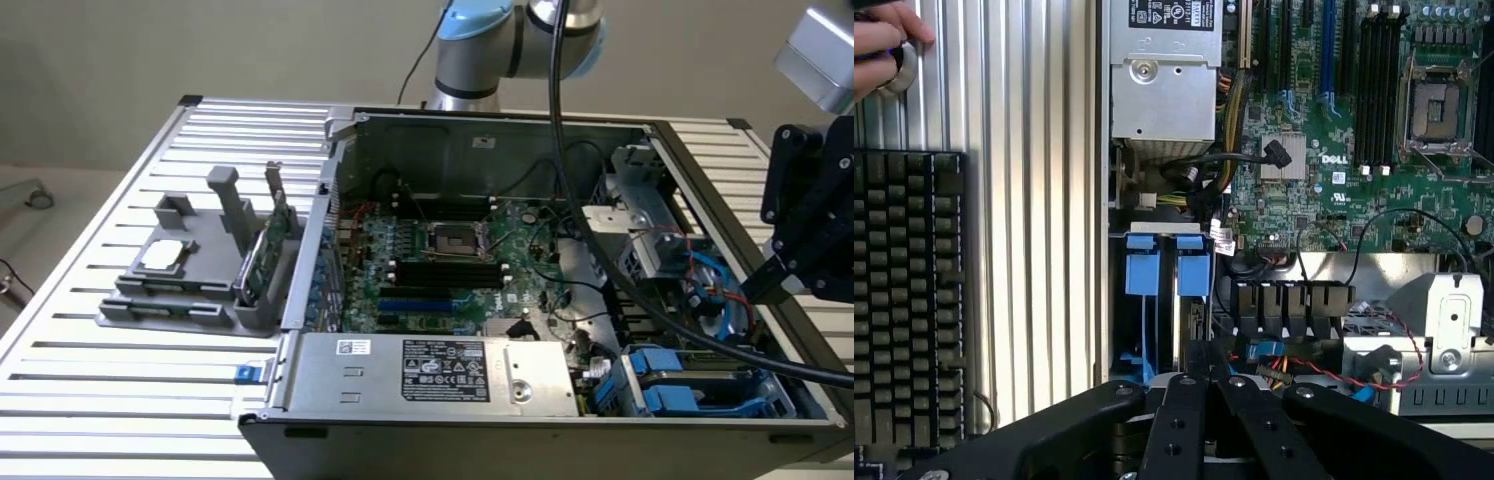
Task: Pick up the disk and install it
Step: 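Insert the first disk wire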
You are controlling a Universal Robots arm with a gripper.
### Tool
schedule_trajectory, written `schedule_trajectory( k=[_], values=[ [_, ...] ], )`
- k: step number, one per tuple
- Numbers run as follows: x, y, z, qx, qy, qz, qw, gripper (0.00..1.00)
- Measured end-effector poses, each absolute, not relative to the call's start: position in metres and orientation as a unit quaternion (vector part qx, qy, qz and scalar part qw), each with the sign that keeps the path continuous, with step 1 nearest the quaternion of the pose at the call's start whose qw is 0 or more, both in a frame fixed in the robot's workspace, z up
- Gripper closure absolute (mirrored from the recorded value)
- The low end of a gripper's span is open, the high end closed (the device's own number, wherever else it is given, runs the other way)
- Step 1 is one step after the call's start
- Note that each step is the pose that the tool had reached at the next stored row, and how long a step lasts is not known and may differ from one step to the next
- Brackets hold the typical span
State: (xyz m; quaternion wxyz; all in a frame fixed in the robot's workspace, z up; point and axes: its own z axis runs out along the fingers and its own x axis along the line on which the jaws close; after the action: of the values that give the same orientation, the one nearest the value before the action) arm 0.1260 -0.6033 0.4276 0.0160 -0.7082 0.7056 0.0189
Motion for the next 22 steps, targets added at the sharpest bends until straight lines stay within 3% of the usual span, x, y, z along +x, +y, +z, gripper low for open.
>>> schedule_trajectory(
  k=[5,6,7,9,13,14,22],
  values=[
    [0.126,-0.603,0.428,-0.708,0.706,0.019,0.016,0.88],
    [0.126,-0.603,0.428,-0.708,0.706,0.019,0.016,0.76],
    [0.126,-0.603,0.428,-0.708,0.706,0.019,0.016,0.76],
    [0.126,-0.603,0.428,-0.708,0.706,0.019,0.016,0.64],
    [0.126,-0.603,0.427,-0.708,0.706,0.019,0.016,0.58],
    [0.126,-0.603,0.427,-0.708,0.706,0.019,0.016,0.52],
    [0.128,-0.601,0.413,-0.708,0.706,0.019,0.016,0.52]
  ],
)
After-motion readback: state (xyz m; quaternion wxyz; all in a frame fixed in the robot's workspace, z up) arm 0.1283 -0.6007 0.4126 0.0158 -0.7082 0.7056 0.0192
